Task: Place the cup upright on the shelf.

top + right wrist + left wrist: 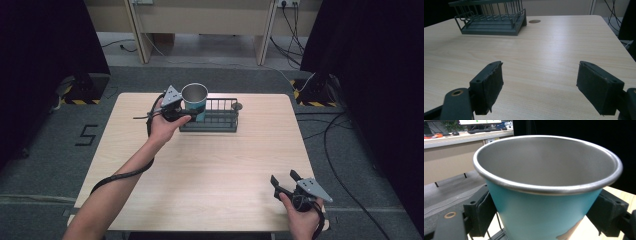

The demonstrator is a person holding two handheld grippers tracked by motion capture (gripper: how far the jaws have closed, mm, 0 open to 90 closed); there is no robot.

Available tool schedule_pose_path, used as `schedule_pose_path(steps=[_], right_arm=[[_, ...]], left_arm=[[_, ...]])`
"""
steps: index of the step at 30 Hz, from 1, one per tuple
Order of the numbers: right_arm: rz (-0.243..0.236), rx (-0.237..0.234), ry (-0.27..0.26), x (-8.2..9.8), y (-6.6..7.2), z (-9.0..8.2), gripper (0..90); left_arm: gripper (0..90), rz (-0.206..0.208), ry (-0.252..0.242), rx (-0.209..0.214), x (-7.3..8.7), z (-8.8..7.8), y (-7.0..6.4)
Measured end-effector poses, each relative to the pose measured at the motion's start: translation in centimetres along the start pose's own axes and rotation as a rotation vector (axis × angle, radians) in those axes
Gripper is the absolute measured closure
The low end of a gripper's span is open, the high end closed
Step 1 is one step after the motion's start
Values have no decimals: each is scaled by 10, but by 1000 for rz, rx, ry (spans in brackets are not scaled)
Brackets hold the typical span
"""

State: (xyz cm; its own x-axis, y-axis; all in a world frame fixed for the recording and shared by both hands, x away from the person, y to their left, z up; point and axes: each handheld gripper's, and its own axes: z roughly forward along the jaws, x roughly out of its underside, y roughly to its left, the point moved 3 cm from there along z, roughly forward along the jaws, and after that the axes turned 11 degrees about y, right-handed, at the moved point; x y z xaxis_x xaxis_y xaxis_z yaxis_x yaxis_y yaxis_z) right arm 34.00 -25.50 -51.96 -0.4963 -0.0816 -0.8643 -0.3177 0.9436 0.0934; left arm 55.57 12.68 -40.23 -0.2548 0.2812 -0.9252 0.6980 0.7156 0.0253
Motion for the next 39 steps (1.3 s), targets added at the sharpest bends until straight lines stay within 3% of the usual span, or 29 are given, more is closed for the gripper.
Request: schedule_pose_path(steps=[18, 23, 39], right_arm=[[11, -9, -3, 0, -1, -1, 218], [12, -13, -3, 0, -1, -1, 218], [12, -23, -2, 0, 0, 0, 218]], left_arm=[[164, -24, 31, -33, -12, 35, 8], [164, -53, 42, -48, -10, 46, 11], [162, -81, 119, -86, 7, 76, 11]])
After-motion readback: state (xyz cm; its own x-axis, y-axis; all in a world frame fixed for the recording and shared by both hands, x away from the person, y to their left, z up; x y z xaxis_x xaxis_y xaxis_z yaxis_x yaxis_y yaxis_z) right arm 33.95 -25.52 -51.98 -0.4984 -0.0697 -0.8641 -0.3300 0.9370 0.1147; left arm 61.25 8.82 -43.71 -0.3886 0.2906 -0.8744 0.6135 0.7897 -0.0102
